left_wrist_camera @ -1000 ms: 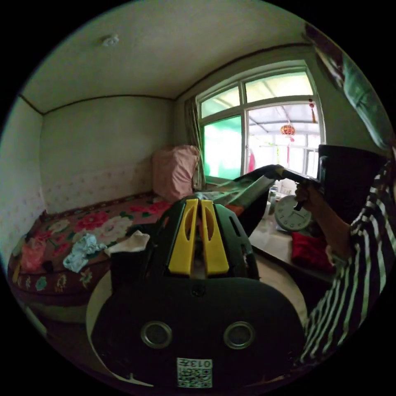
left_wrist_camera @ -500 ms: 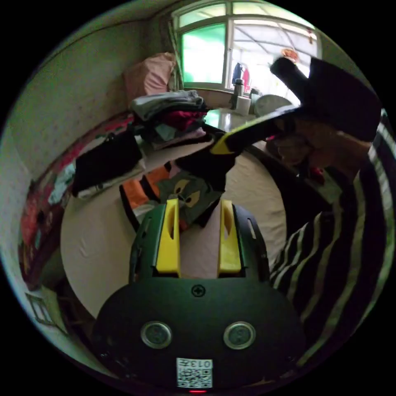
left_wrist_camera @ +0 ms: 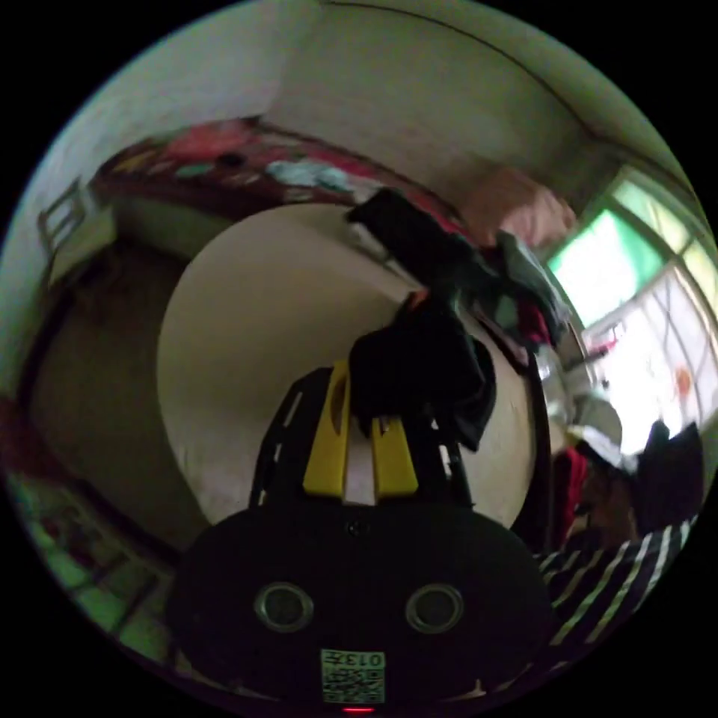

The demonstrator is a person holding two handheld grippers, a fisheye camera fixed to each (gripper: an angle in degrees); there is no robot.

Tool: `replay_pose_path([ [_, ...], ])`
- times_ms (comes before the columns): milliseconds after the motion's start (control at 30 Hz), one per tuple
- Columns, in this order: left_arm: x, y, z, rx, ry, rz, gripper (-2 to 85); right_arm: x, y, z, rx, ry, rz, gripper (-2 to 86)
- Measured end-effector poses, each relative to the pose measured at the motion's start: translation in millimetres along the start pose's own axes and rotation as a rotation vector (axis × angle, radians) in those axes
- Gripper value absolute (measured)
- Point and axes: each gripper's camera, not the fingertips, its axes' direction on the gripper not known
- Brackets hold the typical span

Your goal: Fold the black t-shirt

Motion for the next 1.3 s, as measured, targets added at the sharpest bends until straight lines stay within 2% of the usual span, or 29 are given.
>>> replay_pose_path([
  [100, -32, 25, -30, 0.094, -0.135, -0.074, 9.8, 22, 16, 6, -0.082, 0.095, 0.084, 4.9],
  [233, -7, 52, -66, 0.265, -0.311, 0.070, 13.6, 42, 22, 12, -0.137, 0.120, 0.162, 7.1],
  [367, 45, 65, -31, 0.080, -0.238, 0.379, 16.0, 39, 2, 33, -0.141, 0.122, 0.098, 8.1],
  [433, 80, 81, 4, -0.011, -0.281, 0.595, 17.3, 27, -11, 48, -0.138, 0.124, 0.012, 8.6],
  [567, 98, 87, 41, -0.119, -0.311, 0.659, 16.1, -10, -34, 88, -0.175, 0.174, -0.255, 10.1],
  [600, 98, 87, 50, -0.158, -0.357, 0.682, 14.2, -20, -36, 100, -0.223, 0.177, -0.318, 9.8],
  [633, 94, 85, 57, -0.202, -0.427, 0.695, 6.7, -24, -36, 105, -0.250, 0.178, -0.339, 9.4],
  [667, 91, 83, 57, -0.221, -0.465, 0.692, 2.9, -30, -36, 113, -0.297, 0.205, -0.366, 7.8],
  [733, 74, 70, 38, -0.237, -0.431, 0.652, 1.5, -37, -34, 111, -0.297, 0.274, -0.387, 4.8],
  [933, 26, 43, -95, 0.071, -0.447, 0.519, 0.3, -55, -15, 30, -0.157, 0.242, -0.351, 1.4],
  [1133, -20, 33, -210, 0.309, -0.383, 0.466, 0.2, -62, 30, -87, 0.030, 0.400, -0.142, 0.7],
  [1300, -45, 40, -272, 0.468, -0.308, 0.515, 0.2, -101, 80, -200, 0.288, 0.557, 0.034, 0.6],
])
